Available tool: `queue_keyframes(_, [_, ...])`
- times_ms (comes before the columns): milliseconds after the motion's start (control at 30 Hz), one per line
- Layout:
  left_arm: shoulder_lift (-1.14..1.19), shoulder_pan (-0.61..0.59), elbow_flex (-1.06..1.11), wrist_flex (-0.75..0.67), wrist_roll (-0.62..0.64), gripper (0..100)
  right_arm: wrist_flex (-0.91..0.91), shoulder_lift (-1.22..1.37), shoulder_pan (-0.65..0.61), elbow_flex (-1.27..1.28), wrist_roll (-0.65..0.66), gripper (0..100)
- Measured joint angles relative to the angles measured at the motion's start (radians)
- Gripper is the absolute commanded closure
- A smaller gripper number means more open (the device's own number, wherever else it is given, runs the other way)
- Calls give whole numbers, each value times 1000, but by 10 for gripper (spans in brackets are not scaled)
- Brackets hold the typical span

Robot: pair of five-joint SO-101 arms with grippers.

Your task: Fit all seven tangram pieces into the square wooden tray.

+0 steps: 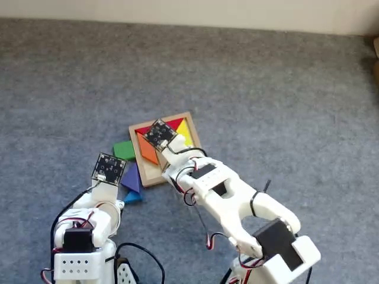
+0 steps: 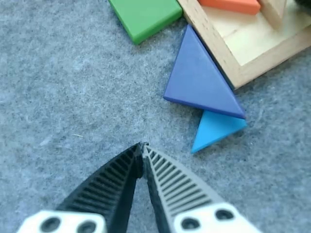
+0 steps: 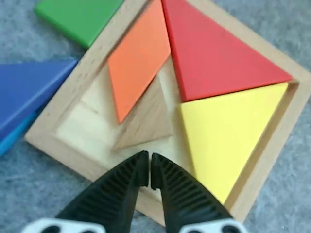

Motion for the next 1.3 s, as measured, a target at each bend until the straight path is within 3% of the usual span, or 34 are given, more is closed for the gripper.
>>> queue_keyframes(267, [0,0,0,0,0,993,2,115,-8,-123,0,974])
queue_keyframes(633, [0,0,0,0,0,993,-115,132,-3,-141,2,974])
queue_keyframes(933, [0,0,0,0,0,993,-95,130,41,-144,0,974])
queue_keyframes(1300, [0,0,0,0,0,993,32,-161,63,6,0,970])
